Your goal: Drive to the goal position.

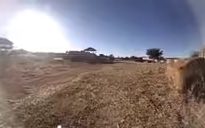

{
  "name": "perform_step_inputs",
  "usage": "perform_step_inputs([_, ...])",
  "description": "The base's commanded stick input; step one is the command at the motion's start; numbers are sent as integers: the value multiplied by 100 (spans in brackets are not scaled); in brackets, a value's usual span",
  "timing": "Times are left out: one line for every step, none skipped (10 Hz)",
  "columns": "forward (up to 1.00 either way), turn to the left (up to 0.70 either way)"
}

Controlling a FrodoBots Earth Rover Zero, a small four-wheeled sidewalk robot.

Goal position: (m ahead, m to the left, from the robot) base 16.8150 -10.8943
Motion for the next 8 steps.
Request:
perform_step_inputs([50, 0])
perform_step_inputs([50, 0])
perform_step_inputs([50, 0])
perform_step_inputs([50, 0])
perform_step_inputs([50, 0])
perform_step_inputs([50, 0])
perform_step_inputs([50, 0])
perform_step_inputs([50, 0])
